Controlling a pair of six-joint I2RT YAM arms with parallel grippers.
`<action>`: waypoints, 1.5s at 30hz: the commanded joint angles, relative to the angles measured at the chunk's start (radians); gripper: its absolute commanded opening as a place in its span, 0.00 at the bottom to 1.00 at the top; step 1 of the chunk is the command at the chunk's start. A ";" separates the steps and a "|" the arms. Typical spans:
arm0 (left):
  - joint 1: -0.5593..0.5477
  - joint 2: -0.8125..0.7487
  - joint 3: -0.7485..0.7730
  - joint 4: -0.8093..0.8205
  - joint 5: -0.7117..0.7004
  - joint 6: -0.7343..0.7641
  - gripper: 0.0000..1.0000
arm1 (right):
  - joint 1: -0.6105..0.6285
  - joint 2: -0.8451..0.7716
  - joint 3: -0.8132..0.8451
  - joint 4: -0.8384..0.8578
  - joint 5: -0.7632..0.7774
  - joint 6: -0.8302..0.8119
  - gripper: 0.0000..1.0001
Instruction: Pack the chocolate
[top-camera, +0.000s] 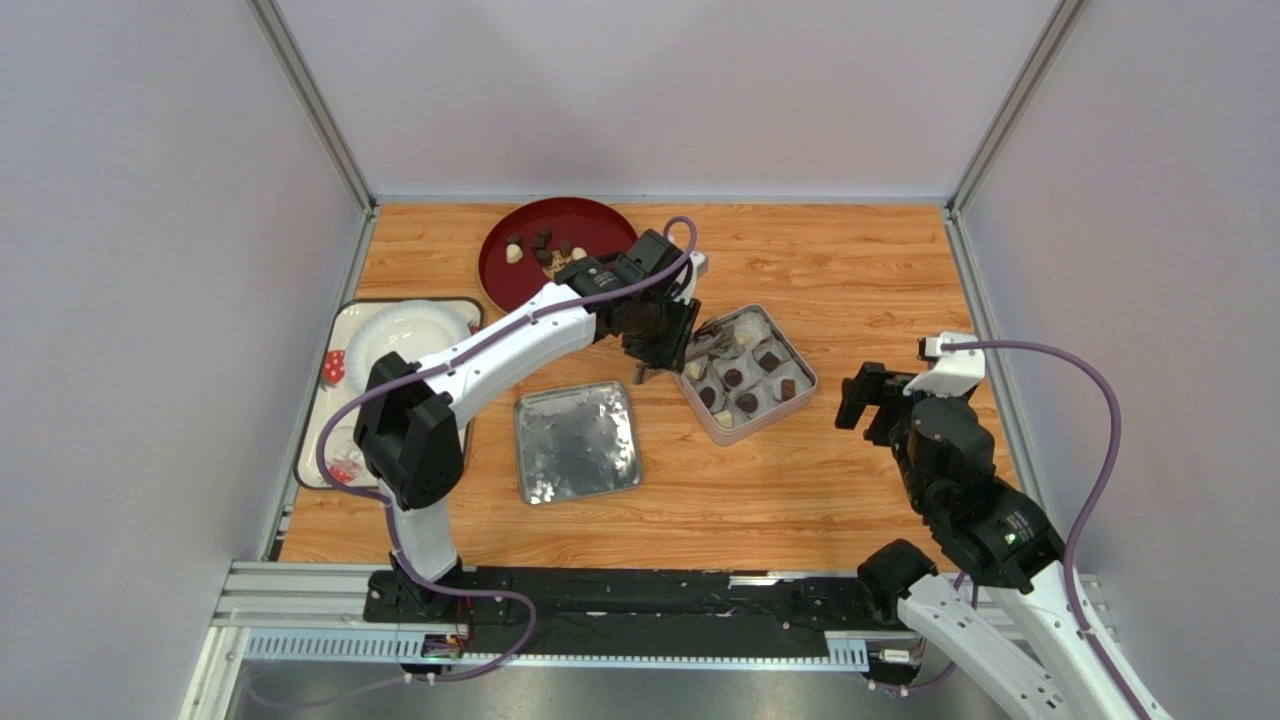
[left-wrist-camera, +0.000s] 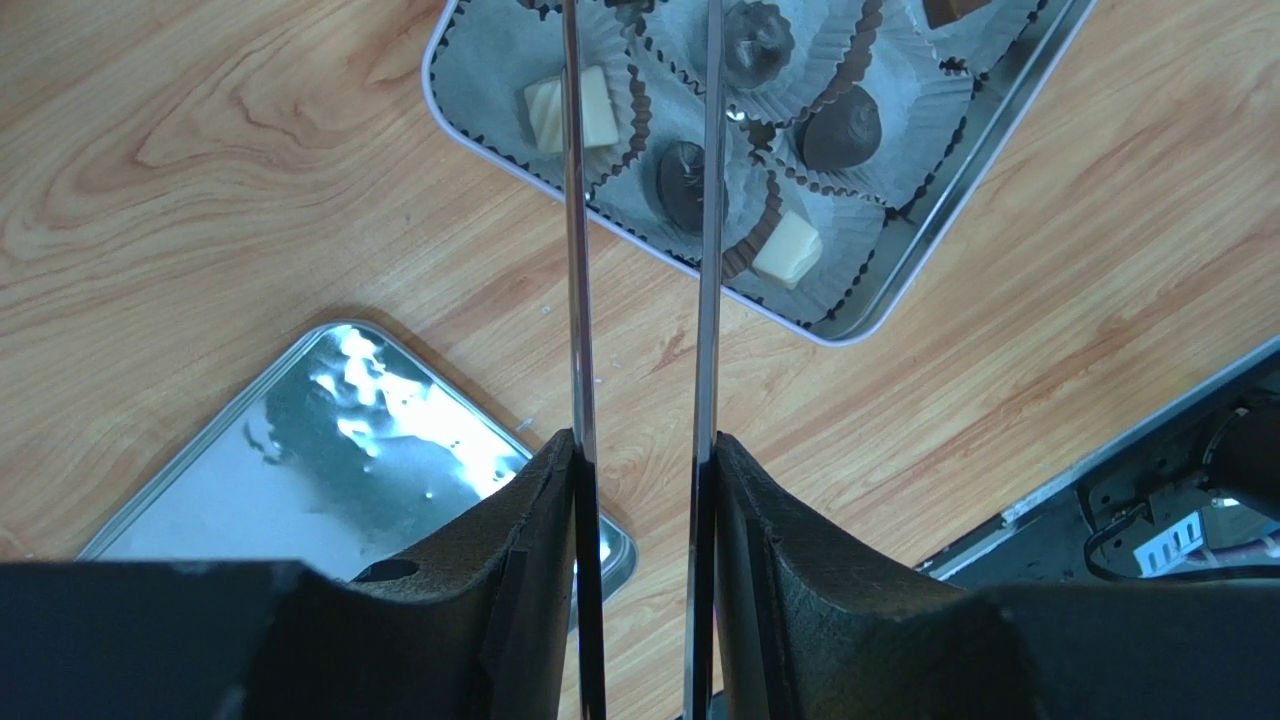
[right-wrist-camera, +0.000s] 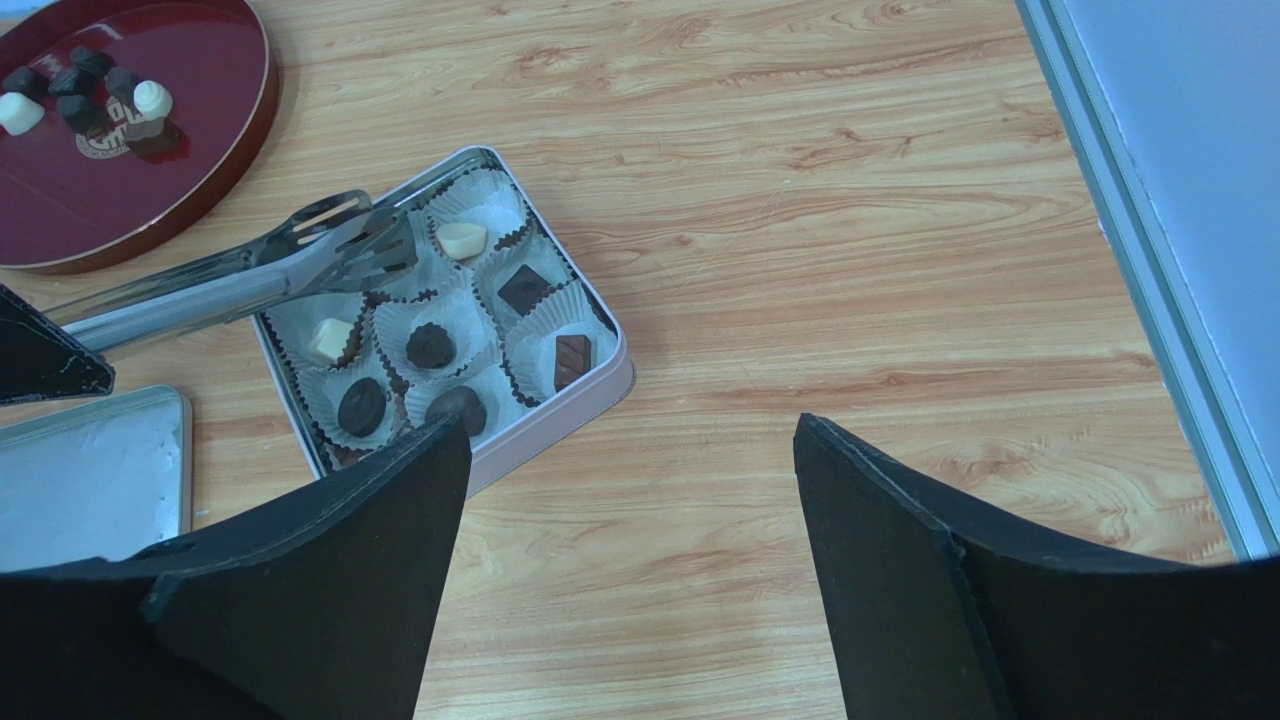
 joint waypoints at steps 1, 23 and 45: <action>-0.011 -0.005 0.048 0.030 0.018 0.002 0.43 | 0.001 -0.008 0.005 0.039 0.009 -0.011 0.83; -0.011 -0.002 0.047 0.022 0.001 0.007 0.47 | 0.001 -0.007 0.005 0.036 0.006 -0.012 0.83; 0.030 -0.115 0.053 0.058 -0.126 0.066 0.36 | 0.001 -0.002 0.005 0.037 0.000 -0.012 0.83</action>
